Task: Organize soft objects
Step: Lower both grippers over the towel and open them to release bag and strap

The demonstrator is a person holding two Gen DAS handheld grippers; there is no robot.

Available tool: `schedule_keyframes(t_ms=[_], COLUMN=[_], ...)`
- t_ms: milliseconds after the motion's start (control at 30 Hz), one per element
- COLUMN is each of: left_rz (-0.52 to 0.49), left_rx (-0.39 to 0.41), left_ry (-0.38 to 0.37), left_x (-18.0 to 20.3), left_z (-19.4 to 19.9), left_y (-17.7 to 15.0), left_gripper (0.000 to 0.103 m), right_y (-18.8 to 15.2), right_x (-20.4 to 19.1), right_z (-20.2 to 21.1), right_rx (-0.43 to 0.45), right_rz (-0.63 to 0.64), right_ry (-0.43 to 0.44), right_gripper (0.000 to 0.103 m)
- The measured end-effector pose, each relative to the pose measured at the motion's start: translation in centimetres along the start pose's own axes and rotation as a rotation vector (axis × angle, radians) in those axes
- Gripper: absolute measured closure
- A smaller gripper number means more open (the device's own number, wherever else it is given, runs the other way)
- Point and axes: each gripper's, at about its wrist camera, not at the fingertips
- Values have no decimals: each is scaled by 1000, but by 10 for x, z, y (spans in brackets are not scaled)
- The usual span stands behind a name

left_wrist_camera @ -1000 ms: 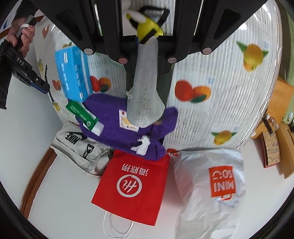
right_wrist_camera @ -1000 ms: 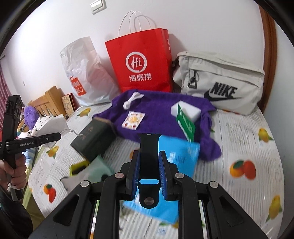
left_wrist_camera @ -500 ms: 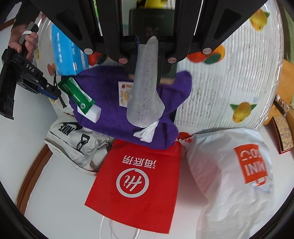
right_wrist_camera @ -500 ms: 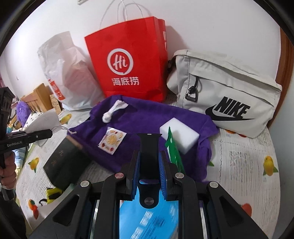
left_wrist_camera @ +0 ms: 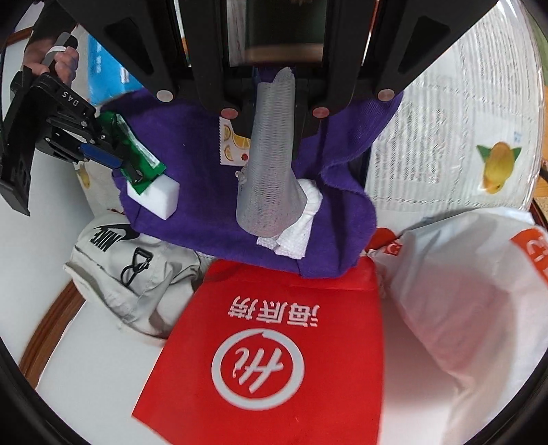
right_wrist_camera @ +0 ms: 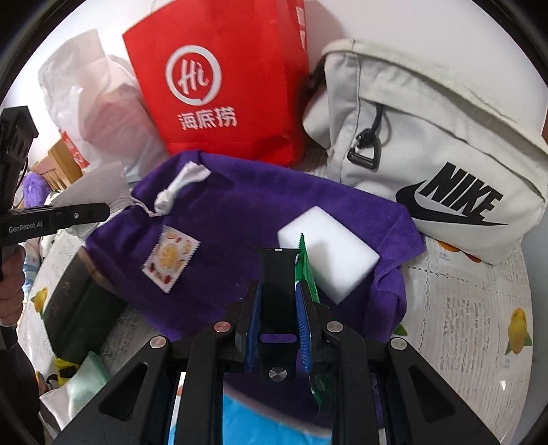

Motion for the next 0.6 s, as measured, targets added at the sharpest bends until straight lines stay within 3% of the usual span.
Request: schedule_keyframes(t_ms=[600], left_rz=[-27], left_rx=[-99], left_ry=[16], left_x=[6], left_z=[-55], left_y=[6], left_gripper=[91], right_y=[0], right_x=[15], right_z=[-20], right_rx=[-37], right_rz=[-20], right_ry=[35], right_gripper=[82])
Point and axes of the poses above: each gripper's, at about its wrist camera, not at the fingertips, and z roughly against the way its jaws point, x to its right, y to its top
